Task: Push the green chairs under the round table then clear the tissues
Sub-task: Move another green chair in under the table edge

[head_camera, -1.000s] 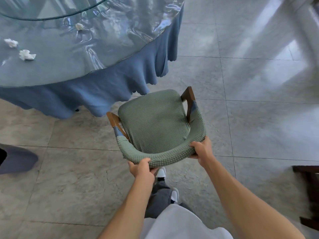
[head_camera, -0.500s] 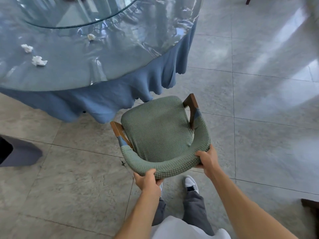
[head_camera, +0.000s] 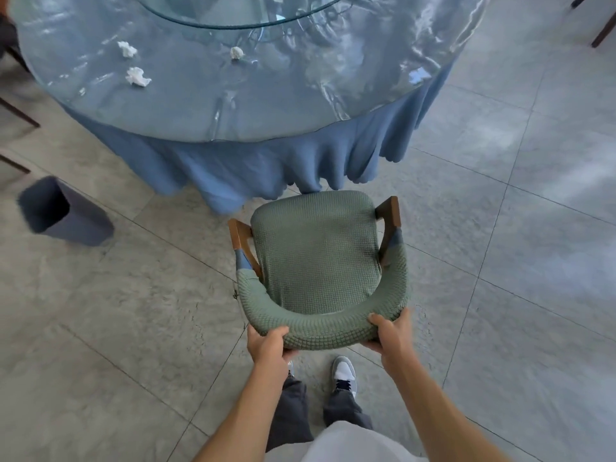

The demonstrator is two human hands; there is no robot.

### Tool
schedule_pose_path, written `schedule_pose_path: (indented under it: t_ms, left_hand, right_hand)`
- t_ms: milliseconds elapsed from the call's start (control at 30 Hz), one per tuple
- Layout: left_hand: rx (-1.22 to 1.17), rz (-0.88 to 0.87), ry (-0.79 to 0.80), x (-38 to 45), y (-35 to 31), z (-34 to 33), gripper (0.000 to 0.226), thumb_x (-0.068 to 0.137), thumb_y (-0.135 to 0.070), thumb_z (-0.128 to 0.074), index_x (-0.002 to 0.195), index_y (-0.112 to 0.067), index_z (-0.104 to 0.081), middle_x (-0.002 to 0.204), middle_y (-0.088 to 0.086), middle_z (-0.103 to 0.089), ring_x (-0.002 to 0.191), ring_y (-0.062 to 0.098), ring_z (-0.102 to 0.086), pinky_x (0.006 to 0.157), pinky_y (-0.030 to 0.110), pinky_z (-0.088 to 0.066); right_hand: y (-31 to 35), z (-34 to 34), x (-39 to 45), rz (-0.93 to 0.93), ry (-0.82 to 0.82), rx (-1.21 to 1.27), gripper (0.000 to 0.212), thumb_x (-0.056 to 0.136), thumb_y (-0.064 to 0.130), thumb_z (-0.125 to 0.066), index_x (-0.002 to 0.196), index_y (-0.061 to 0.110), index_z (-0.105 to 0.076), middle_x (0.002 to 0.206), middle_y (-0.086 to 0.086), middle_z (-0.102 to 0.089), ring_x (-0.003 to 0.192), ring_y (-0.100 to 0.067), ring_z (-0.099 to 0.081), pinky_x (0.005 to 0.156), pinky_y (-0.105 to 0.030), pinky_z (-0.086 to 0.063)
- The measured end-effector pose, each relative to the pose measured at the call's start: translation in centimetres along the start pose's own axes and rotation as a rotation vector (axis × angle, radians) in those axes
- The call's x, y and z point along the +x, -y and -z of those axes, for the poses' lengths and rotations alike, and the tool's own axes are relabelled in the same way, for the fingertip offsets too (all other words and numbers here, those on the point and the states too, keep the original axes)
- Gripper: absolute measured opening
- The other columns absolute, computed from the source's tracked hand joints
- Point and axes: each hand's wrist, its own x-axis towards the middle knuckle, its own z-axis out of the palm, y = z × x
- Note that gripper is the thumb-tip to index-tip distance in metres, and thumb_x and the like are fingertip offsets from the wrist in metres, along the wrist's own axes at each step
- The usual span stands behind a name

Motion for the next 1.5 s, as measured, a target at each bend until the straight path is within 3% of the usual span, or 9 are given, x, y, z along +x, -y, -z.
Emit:
schedule_pose_path:
  t_ms: [200,400,533,700,967,1167,1500]
  left_hand:
    - [-0.073,0.044,0.041,-1.4,0.8,-0.1,0.08,0.086,0.003,-0.069,0.148,-0.033,-0.034,0.139,0.016,-0.052,0.116,0.043,-0.058,0.069,0.051,-0.06]
    - [-0.18,0.069,0.097,-2.9,2.3,-0.8,0.076,0.087,0.006,-0.067,0.145,-0.033,-0.037,0.124,0.016,-0.057,0.106,0.044,-0.061,0.079,0.063,-0.057]
    - [-0.224,0.055,0.065,-2.7,2.3,-0.9,0.081,0.082,0.012,-0.067,0.147,-0.03,-0.039,0.126,0.017,-0.057,0.104,0.042,-0.06,0.079,0.066,-0.055]
    - [-0.26,0.014,0.057,-2.5,2.2,-1.8,0.076,0.081,0.015,-0.065,0.142,-0.027,-0.047,0.124,0.015,-0.058,0.1,0.04,-0.061,0.068,0.054,-0.06]
    - [-0.29,0.006,0.094,-0.9,-0.2,-4.4,0.074,0.083,0.016,-0.062,0.144,-0.025,-0.046,0.127,0.018,-0.059,0.104,0.043,-0.06,0.087,0.067,-0.051]
    - [-0.301,0.007,0.104,1.3,-3.1,-6.6,0.072,0.081,0.016,-0.064,0.139,-0.024,-0.051,0.123,0.017,-0.061,0.104,0.043,-0.062,0.083,0.068,-0.053]
    - [-0.294,0.01,0.112,5.2,-9.9,-10.6,0.079,0.082,0.012,-0.068,0.146,-0.026,-0.043,0.115,0.014,-0.062,0.098,0.039,-0.064,0.072,0.061,-0.058]
  right_hand:
    - [0.0,0.9,-0.1,-0.033,0.079,0.077,0.039,0.089,0.006,-0.064,0.117,0.025,-0.045,0.119,-0.012,-0.057,0.1,-0.038,-0.066,0.065,-0.051,-0.06]
    - [0.0,2.1,-0.2,-0.033,0.168,0.13,0.037,0.093,0.005,-0.058,0.124,0.023,-0.049,0.117,-0.018,-0.064,0.091,-0.036,-0.071,0.07,-0.05,-0.06]
    - [0.3,2.5,0.1,-0.03,0.193,0.121,0.034,0.093,0.001,-0.058,0.123,0.017,-0.052,0.118,-0.017,-0.066,0.089,-0.036,-0.073,0.069,-0.048,-0.06]
    - [1.5,2.3,0.8,-0.013,0.229,0.115,0.036,0.093,-0.002,-0.057,0.125,0.013,-0.051,0.118,-0.018,-0.066,0.092,-0.038,-0.072,0.07,-0.049,-0.06]
    - [4.2,0.0,3.0,-0.005,0.237,0.104,0.038,0.092,-0.001,-0.059,0.126,0.015,-0.05,0.117,-0.019,-0.066,0.092,-0.037,-0.072,0.069,-0.049,-0.06]
    - [6.8,-3.0,5.3,-0.009,0.232,0.094,0.037,0.093,-0.001,-0.058,0.125,0.015,-0.049,0.119,-0.017,-0.064,0.095,-0.037,-0.071,0.067,-0.047,-0.06]
    - [11.6,-9.3,8.8,-0.015,0.208,0.092,0.039,0.093,-0.001,-0.058,0.127,0.014,-0.048,0.121,-0.017,-0.063,0.098,-0.039,-0.069,0.068,-0.049,-0.06]
